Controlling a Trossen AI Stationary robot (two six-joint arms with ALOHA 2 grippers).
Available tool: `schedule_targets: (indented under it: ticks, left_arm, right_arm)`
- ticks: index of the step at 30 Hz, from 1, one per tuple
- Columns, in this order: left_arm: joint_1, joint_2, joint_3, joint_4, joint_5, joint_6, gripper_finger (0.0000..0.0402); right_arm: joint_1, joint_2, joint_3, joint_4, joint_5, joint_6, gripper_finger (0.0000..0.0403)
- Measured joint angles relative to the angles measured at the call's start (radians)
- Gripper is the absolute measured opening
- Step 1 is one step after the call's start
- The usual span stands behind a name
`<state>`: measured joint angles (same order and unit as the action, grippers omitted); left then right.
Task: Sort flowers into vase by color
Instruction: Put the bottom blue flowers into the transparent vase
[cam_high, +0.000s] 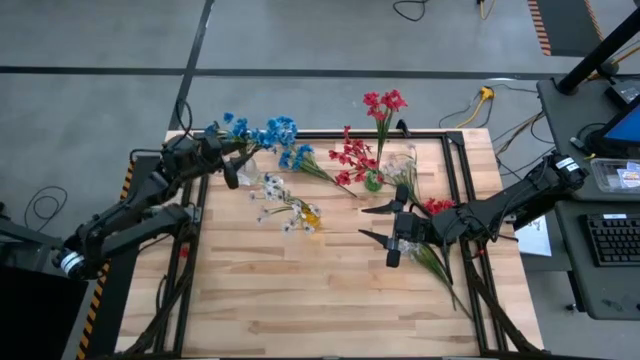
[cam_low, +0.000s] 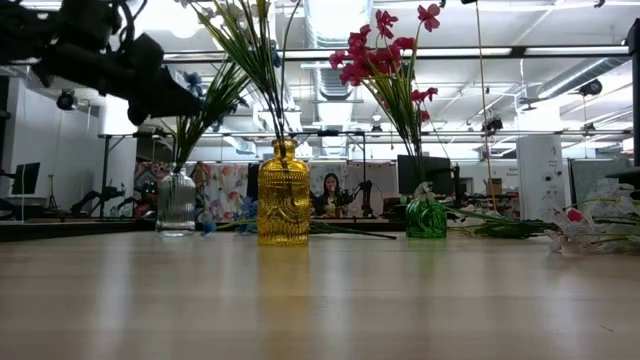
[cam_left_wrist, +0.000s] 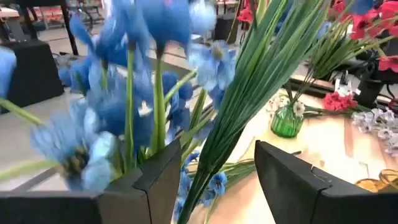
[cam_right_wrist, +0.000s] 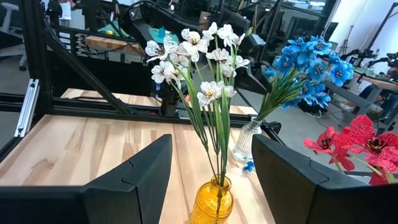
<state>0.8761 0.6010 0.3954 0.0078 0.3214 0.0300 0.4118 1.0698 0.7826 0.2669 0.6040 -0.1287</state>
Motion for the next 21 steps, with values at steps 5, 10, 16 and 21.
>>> schedule_targets:
  ticks: [5,10,16,21]
  left_arm:
    - [-0.003,-0.008,0.109,-0.189,-0.017,0.065,0.0190]
    - [-0.045,-0.019,0.142,-0.235,-0.016,0.160,0.0190]
    - [-0.123,-0.026,0.125,-0.235,-0.077,0.209,0.0190]
    - [-0.158,-0.032,0.129,-0.227,-0.142,0.213,0.0190]
  right_arm:
    - [0.000,0.000,0.000,0.000,0.000,-0.002,0.0215]
    - [0.000,0.000,0.000,0.000,0.000,-0.004,0.0215]
    - [0.000,0.000,0.000,0.000,0.000,-0.014,0.0215]
    - [0.000,0.000,0.000,0.000,0.000,-0.016,0.0215]
